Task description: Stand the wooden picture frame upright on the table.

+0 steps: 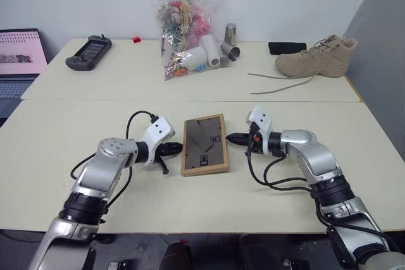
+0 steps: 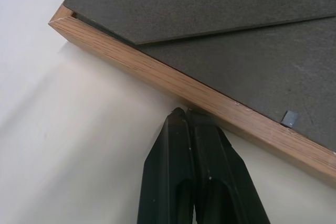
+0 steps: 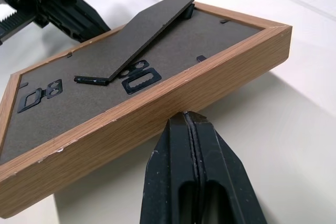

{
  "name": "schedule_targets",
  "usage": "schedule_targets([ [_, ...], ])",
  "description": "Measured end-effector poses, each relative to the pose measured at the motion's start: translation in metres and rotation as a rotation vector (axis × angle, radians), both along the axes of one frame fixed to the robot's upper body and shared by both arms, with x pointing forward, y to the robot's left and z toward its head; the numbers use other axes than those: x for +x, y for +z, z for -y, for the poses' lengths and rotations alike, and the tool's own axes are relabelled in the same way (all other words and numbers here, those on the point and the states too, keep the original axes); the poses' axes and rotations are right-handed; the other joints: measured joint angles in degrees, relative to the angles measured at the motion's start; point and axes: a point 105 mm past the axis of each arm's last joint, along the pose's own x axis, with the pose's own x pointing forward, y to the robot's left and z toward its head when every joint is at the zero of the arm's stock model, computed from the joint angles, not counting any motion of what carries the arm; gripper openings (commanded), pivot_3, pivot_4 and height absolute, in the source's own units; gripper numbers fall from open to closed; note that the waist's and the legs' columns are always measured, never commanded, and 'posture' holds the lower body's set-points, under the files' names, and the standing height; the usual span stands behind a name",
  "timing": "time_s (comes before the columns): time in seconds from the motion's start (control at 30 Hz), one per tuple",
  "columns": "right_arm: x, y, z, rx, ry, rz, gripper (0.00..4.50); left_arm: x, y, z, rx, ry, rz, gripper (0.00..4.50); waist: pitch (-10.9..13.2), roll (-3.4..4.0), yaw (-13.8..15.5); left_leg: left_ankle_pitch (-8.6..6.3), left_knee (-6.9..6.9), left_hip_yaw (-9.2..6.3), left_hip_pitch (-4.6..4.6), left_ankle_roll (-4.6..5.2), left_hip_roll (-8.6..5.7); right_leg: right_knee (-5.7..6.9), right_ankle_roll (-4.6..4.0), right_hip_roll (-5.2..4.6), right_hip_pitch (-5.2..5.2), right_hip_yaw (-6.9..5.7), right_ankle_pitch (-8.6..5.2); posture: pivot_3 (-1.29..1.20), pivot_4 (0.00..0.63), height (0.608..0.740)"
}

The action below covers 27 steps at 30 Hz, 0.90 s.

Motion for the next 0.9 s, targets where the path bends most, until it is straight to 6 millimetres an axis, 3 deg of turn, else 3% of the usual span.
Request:
schedule_targets([
  [0.27,-0.012,-0.013,-0.004,-0.091,0.077,-0.013,0.00,-0.007,0.007,-0.007,0.030,-0.006,0.021,0.05,0.00,0.00,0.21,0.00,-0.03,0.01,-0.01,0.00,0.02,-0.06,0.00,0.02,-0.01,0.00,-0.01,0.00,0.150,0.740],
  [0.33,-0.011,-0.013,0.010,-0.145,0.082,0.012,0.00,-0.006,0.012,-0.017,0.048,-0.001,0.033,0.05,0.00,0.00,0.34,0.00,-0.03,0.01,-0.02,0.00,0.03,-0.08,0.00,0.03,-0.02,-0.01,-0.01,0.00,0.150,0.740],
  [0.5,-0.002,-0.013,0.045,-0.201,0.035,0.022,0.00,-0.011,0.036,-0.051,-0.093,0.066,-0.046,1.08,0.01,-0.01,0.27,-0.01,-0.04,0.01,-0.01,0.01,0.03,-0.10,0.01,0.03,-0.02,-0.02,-0.01,0.00,0.150,0.740],
  [0.67,0.001,-0.007,0.043,-0.198,0.057,0.068,0.00,-0.004,0.083,-0.050,-0.360,0.104,-0.137,2.18,0.02,-0.03,0.22,-0.01,-0.03,0.02,-0.04,0.01,0.02,-0.13,0.02,0.02,-0.01,-0.02,-0.02,0.00,0.150,0.740],
  [0.9,0.004,-0.008,0.047,-0.199,0.036,0.072,0.00,-0.011,0.068,-0.060,-0.479,0.155,-0.385,3.69,0.02,-0.02,-0.04,-0.01,-0.04,-0.01,-0.03,0.01,0.04,-0.13,0.01,0.04,-0.02,-0.06,-0.01,0.00,0.150,0.740],
])
